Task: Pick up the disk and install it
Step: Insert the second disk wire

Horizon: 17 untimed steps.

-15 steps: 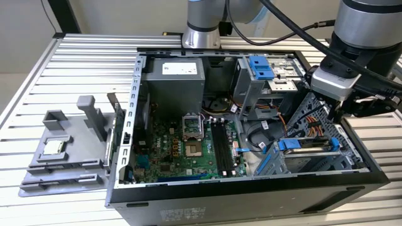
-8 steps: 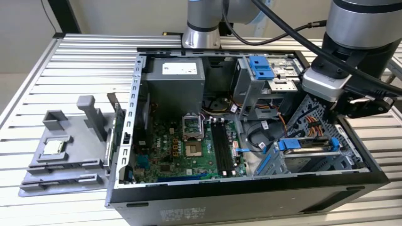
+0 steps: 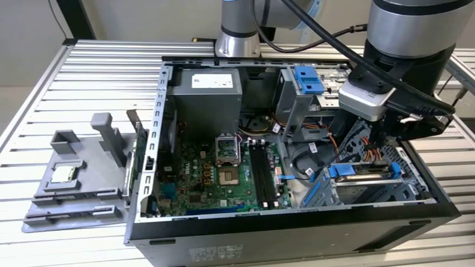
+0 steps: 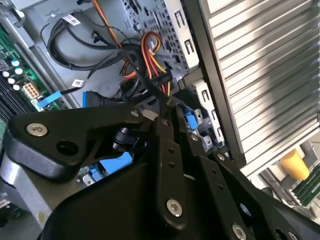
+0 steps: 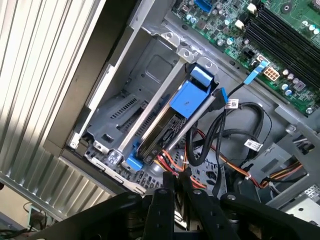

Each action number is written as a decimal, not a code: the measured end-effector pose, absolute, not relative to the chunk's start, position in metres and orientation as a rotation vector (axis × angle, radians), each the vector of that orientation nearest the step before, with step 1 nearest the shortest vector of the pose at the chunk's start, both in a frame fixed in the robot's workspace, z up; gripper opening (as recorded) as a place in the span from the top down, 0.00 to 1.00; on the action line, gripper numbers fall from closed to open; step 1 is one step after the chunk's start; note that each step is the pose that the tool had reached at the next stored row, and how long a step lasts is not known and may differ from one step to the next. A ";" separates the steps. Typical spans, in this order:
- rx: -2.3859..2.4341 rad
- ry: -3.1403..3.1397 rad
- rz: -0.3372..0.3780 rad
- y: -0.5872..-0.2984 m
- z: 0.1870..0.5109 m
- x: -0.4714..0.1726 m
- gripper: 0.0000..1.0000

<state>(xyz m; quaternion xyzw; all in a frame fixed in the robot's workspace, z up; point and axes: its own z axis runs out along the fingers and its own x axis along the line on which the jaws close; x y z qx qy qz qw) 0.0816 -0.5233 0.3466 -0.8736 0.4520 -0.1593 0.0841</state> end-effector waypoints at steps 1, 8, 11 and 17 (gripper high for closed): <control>-2.597 1.347 -0.471 -0.523 0.347 0.081 1.00; -2.582 1.348 -0.464 -0.527 0.347 0.072 1.00; -2.582 1.358 -0.468 -0.527 0.346 0.070 1.00; -2.579 1.392 -0.482 -0.527 0.346 0.068 1.00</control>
